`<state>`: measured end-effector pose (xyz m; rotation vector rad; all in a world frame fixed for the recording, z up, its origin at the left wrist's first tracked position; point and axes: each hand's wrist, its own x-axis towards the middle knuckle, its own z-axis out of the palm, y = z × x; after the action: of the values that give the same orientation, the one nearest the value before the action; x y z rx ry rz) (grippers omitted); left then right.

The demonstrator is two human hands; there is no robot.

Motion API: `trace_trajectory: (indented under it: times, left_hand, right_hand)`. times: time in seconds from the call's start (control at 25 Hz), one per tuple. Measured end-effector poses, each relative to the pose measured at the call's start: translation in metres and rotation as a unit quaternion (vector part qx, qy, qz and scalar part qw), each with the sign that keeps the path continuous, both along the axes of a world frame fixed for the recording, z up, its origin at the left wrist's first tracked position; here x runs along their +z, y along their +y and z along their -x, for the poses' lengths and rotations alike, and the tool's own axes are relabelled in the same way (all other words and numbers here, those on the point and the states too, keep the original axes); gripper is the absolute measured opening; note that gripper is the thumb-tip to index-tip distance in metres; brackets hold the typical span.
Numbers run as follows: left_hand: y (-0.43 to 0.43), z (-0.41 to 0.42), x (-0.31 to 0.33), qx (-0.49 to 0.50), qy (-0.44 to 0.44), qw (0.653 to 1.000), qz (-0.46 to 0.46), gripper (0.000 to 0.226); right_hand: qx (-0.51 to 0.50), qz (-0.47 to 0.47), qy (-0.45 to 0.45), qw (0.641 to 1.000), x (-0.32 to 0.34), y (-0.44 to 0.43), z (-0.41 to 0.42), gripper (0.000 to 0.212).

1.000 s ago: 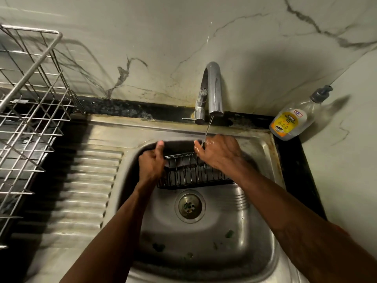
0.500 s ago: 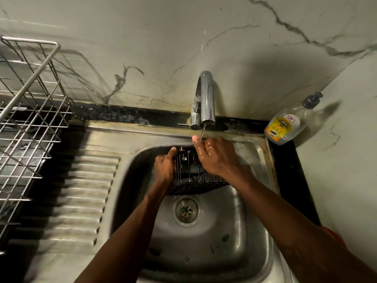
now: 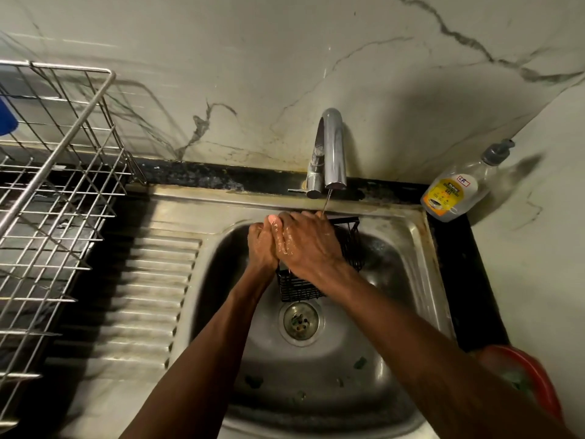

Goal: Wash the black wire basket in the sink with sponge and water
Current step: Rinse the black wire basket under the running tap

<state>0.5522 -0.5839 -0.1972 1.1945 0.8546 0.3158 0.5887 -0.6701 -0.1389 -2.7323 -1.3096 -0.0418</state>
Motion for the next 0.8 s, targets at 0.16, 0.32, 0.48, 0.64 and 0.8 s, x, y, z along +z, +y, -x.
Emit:
trace_trajectory:
  times: [0.16,0.32,0.48,0.64,0.8]
  left_hand:
    - [-0.014,-0.005,0.013,0.008,-0.009,1.000,-0.023,0.035]
    - [-0.010,-0.003,0.015,0.033,-0.002,0.999,-0.032,0.033]
    - [-0.004,-0.001,0.015,0.026,0.024,0.998,-0.054,0.029]
    - [-0.010,0.001,0.014,0.018,0.016,0.999,-0.046,0.044]
    - [-0.006,0.004,0.013,0.048,0.037,0.998,-0.029,0.030]
  right_hand:
    - [-0.048,0.151,0.151,0.976,0.026,0.016,-0.045,0.044]
    - [-0.088,-0.001,0.071,0.994,0.019,0.012,-0.027,0.049]
    - [0.045,-0.034,0.003,0.998,0.004,-0.032,-0.011,0.036]
    - [-0.028,0.033,0.134,0.990,0.022,-0.010,-0.037,0.046]
    - [0.063,-0.033,0.139,0.988,0.014,-0.018,-0.046,0.043]
